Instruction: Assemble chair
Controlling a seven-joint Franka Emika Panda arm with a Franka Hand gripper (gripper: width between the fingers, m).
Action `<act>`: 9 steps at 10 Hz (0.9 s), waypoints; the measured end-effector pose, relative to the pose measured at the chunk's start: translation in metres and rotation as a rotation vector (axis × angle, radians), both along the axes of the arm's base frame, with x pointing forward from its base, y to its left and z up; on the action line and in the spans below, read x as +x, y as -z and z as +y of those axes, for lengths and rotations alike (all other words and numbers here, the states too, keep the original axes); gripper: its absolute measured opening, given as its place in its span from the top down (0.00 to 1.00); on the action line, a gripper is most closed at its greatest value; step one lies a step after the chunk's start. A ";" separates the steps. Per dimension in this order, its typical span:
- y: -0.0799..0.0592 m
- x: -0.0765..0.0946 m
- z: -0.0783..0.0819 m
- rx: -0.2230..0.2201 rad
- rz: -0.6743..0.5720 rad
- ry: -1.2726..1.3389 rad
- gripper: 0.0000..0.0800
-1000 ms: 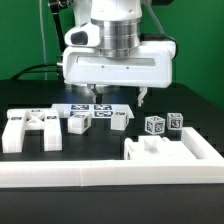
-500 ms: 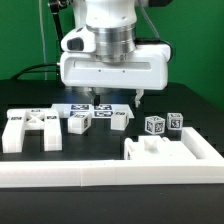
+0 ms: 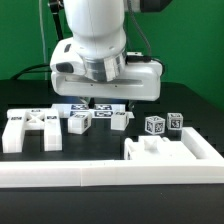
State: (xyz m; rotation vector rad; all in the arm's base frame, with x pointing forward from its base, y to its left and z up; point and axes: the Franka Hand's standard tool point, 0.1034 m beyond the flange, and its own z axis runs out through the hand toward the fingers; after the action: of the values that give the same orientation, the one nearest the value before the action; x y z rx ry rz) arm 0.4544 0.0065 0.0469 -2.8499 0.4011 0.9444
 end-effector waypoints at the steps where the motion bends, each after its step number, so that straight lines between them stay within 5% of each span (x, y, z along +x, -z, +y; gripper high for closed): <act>1: 0.001 -0.003 0.000 0.017 0.078 -0.004 0.19; 5: 0.012 -0.007 0.007 0.056 0.260 -0.026 0.19; 9: 0.017 -0.008 0.013 0.048 0.255 -0.027 0.19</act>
Offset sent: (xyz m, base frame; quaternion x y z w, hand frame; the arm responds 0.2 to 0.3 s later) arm -0.0008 0.0137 -0.0007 0.0058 -0.1340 0.0018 0.9910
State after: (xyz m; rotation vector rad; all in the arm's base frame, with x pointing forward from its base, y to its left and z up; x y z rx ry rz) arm 0.4462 0.0192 0.0300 -2.7057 0.3584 1.3093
